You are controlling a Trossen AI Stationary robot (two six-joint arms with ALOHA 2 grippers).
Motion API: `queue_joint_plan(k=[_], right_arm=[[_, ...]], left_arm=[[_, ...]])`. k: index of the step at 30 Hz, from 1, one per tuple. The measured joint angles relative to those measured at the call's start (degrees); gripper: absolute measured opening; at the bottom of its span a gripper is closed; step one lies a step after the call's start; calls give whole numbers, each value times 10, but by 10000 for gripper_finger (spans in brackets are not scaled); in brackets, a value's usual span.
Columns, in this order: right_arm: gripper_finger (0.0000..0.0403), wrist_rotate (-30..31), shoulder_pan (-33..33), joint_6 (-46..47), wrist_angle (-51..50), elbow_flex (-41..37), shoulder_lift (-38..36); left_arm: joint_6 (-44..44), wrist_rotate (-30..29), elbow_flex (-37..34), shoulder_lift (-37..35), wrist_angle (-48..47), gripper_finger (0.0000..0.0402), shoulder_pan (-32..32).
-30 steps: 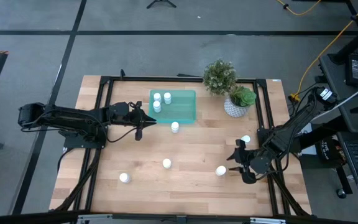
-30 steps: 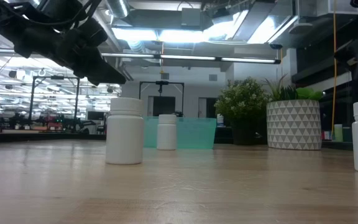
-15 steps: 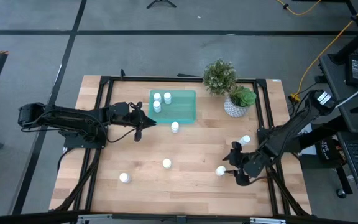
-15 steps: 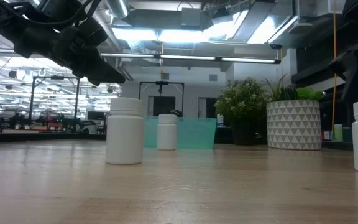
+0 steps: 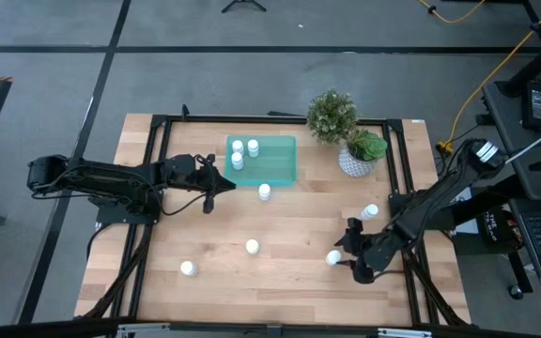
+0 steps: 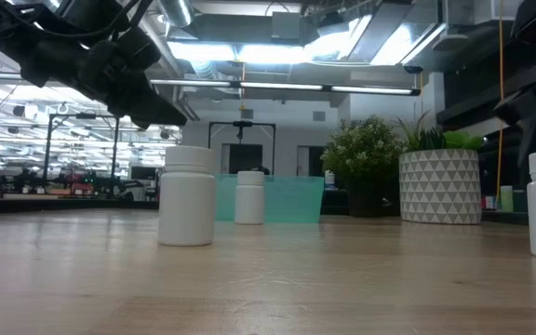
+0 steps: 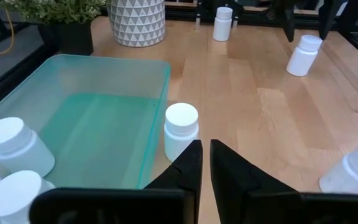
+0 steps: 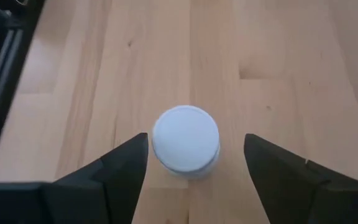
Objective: Pick and place pill bottles into a basket
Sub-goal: Put the white pill bottle into the green bin
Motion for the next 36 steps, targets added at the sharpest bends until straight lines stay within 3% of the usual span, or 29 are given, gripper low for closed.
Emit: queue_joint_plan(k=[20,27,36], right_arm=[[264,-1,0,-2,29,0,46],[229,-1,0,-2,31,0,46],[153,-1,0,-31,34,1,46]], left_arm=[[-1,0,0,0,-6,19,0],[0,0,0,0,-6,16,0],[0,0,0,0,-6,12,0]])
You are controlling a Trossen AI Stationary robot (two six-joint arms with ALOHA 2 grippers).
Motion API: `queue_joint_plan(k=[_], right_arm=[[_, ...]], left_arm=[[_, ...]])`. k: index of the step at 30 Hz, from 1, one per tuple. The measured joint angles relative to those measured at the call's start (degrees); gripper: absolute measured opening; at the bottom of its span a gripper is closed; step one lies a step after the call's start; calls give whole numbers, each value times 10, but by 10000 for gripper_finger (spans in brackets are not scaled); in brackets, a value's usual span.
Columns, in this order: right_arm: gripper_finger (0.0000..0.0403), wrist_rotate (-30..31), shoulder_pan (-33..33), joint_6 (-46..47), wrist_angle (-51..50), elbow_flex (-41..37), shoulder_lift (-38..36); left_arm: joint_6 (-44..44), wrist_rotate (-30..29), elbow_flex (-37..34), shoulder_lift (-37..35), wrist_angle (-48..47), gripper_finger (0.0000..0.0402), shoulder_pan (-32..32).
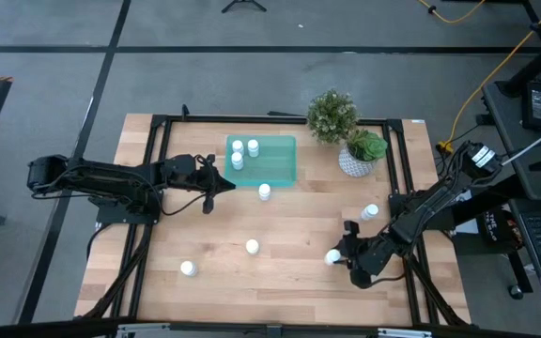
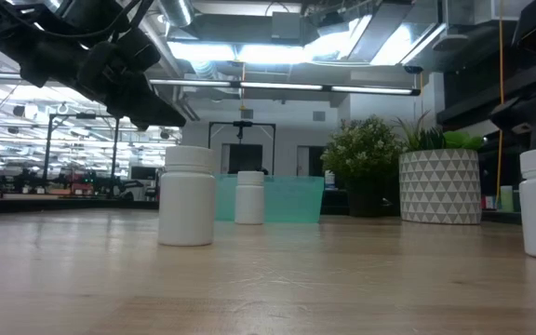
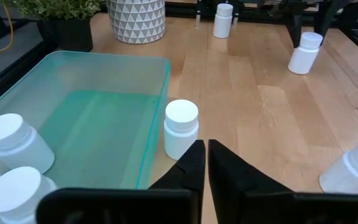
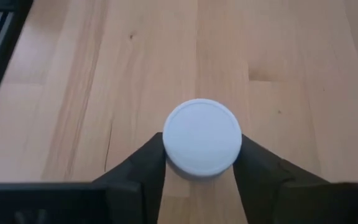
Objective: Pick and place pill bottles into a basket
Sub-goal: Put the white pill bottle into the green bin
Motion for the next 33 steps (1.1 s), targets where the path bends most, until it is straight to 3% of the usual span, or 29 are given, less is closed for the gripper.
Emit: queue_joint_plan(k=[16,25,33], right_arm=[[143,-5,-47,-80,16,-1,-57],[143,-9,-149,-191,19,-1,-115],[143,-92,-246,-303,129,-1,-98]], left_arm=[[0,0,0,0,0,4,0],[0,-4,0,0,5,5,0],[17,-10,0,0,4,2,0]])
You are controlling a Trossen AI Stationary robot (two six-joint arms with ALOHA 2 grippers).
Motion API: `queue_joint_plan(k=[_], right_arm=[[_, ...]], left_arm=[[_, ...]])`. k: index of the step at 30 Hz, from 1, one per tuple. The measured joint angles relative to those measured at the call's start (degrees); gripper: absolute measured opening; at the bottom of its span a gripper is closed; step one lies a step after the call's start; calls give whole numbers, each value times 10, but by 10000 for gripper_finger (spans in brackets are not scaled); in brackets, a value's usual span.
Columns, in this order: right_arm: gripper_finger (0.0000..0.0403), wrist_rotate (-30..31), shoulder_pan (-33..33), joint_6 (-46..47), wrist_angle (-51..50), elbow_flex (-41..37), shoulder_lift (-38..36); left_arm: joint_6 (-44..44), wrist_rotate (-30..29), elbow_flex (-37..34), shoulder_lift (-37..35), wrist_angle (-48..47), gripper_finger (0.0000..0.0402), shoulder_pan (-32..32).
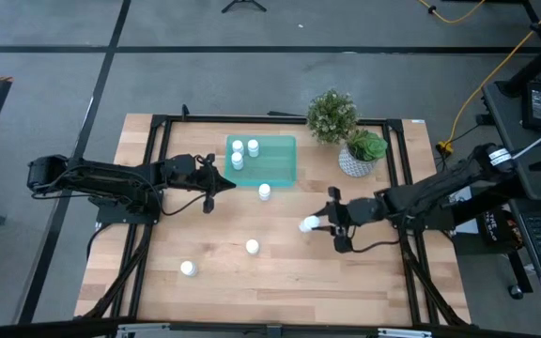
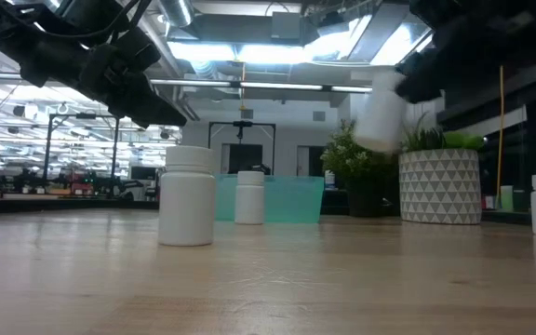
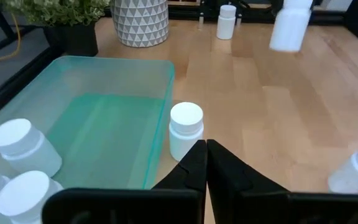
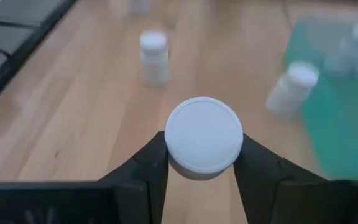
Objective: Pick and place pill bottles into a basket
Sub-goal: Put the white pill bottle into the green bin
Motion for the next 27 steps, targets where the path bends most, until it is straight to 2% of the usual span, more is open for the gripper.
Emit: queue_joint_plan(k=[10,19,27], right_arm=[[143,-29,-104,-90,94,0,12],[143,-115,-214,-135,146,3,22],[143,-191,-311,-223,137,88,141]], left_arm=[[24,-6,0,0,1,7,0],[30,-10,0,0,1,2,0],[52,-15,0,0,10,12,0]])
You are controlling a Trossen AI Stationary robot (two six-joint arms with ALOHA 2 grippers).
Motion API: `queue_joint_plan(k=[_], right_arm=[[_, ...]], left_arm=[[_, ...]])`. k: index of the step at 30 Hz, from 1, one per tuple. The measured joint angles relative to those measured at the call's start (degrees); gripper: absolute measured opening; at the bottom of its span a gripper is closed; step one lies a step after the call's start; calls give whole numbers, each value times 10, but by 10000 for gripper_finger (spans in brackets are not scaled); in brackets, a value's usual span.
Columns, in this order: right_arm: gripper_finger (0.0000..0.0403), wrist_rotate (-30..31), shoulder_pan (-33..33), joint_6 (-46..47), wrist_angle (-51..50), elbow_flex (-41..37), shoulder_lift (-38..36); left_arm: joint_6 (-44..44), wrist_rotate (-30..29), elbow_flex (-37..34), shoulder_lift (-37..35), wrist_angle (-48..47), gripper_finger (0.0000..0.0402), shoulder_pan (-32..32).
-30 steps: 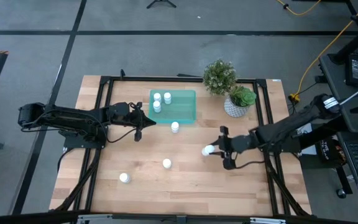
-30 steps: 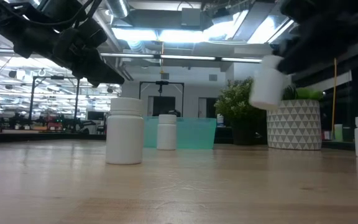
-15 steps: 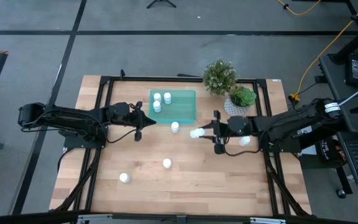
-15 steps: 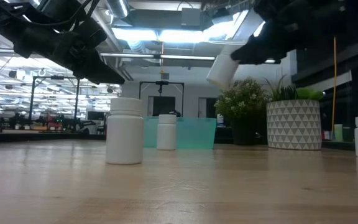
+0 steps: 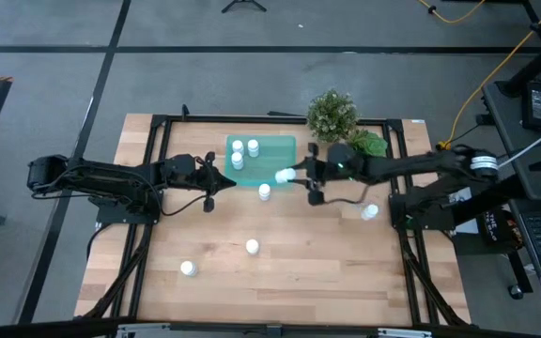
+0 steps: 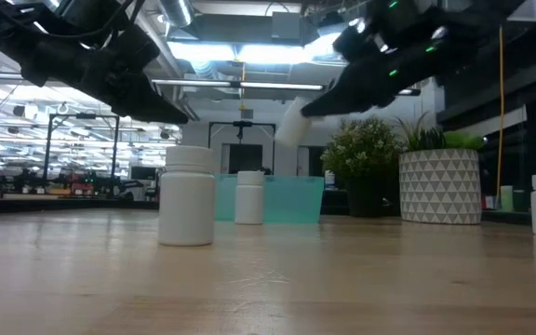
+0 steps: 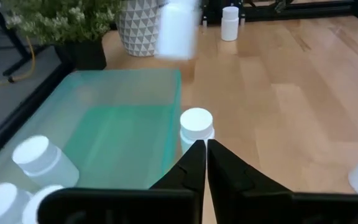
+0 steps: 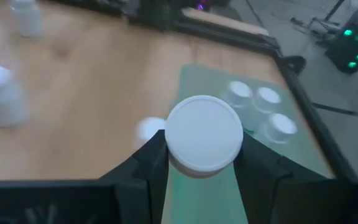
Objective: Pick and place pill bottles into a basket
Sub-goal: Put the white pill bottle into the green bin
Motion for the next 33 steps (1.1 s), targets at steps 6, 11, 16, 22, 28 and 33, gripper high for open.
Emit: queue_joint_plan(k=[6,11,16,22,28,33], right_arm=[[143,-56,-77,-13,-22,82,89],[143,-57,-87,-34,-163,202,153],[143,-32,-91,-42,-264,303,196],[143,-29,-105,-42,-290,330,214],[143,-28,-121,-29,-287,330,219],[143,-26,-122,-16,-267,329,251]], left_arm=[[17,0,0,0,-1,11,0],[39,0,0,0,-1,14,0],[64,0,0,0,-1,15,0],[87,5,0,0,-1,17,0],[82,5,0,0,-1,17,0],[82,5,0,0,-2,20,0]])
